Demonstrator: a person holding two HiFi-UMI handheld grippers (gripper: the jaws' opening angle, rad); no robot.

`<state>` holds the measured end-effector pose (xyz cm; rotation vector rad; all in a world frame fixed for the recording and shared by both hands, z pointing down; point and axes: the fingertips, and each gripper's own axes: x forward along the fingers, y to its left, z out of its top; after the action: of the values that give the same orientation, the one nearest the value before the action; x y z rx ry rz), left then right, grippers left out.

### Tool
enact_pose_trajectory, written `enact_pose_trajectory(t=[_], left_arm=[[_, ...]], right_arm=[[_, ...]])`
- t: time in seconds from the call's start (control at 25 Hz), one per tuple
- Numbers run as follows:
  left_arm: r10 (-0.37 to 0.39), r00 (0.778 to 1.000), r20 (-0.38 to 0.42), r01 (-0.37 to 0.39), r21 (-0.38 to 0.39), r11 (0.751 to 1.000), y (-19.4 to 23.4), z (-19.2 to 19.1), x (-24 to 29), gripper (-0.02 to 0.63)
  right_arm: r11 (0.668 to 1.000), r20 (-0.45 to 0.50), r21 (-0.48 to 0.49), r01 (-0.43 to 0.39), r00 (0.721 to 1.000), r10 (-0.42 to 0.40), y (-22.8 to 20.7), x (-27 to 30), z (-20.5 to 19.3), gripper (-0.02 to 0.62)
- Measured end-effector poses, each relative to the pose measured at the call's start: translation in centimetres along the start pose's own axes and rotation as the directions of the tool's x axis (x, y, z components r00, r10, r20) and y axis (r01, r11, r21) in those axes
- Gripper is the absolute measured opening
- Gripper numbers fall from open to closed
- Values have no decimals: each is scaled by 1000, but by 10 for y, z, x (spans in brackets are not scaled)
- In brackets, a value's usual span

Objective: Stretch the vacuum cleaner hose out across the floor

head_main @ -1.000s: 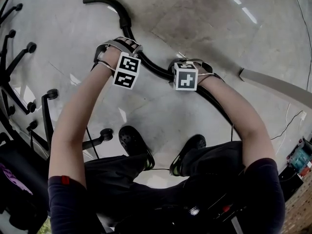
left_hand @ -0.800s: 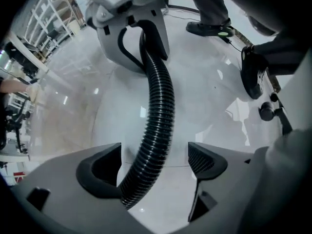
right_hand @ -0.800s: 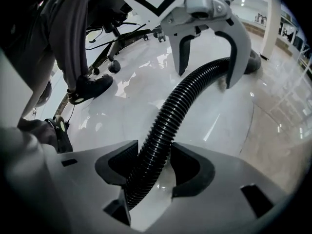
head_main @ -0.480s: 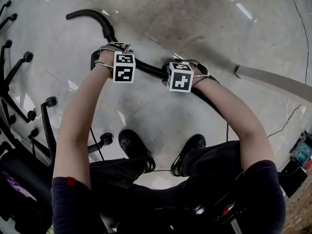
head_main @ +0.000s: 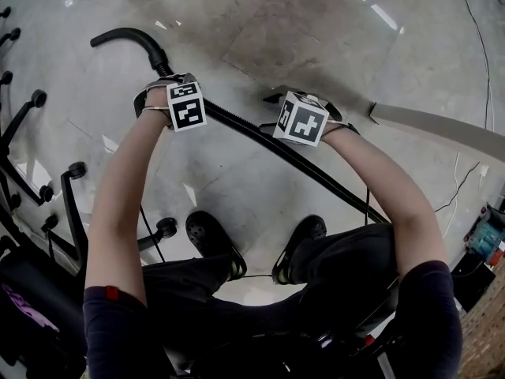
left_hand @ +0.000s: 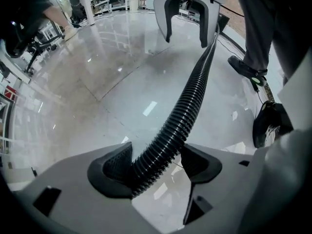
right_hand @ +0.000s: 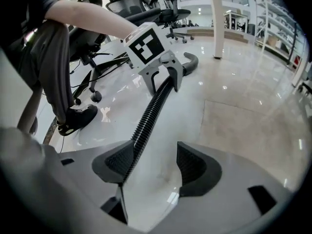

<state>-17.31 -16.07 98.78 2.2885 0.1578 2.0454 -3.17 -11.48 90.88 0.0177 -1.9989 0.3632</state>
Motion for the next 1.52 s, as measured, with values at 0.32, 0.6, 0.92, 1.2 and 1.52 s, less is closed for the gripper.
enact_pose_trajectory(t=[0.32,0.6,0.92,1.2,1.52], left_arm=[[-73,997,6,71,147,987,-10,-6,-4,349],[-12,991,-137,48,264,963,10,-23,-16,471],[100,938,-331,72,470,879,39,-52,3,477],[57,978,-203,9,310,951,45,-52,-1,462],[14,996,-86,-33,-223,974,53,-77,-7,403]], right_arm=[[998,-36,64,6,999,-4,11,-28,-29,261],[992,-92,-49,-120,989,115,59,6,-23,261],[997,-32,9,-73,997,73,44,-18,-7,261],[996,96,77,45,994,-53,23,-82,29,261],[988,134,144,55,988,-75,20,-104,34,261]])
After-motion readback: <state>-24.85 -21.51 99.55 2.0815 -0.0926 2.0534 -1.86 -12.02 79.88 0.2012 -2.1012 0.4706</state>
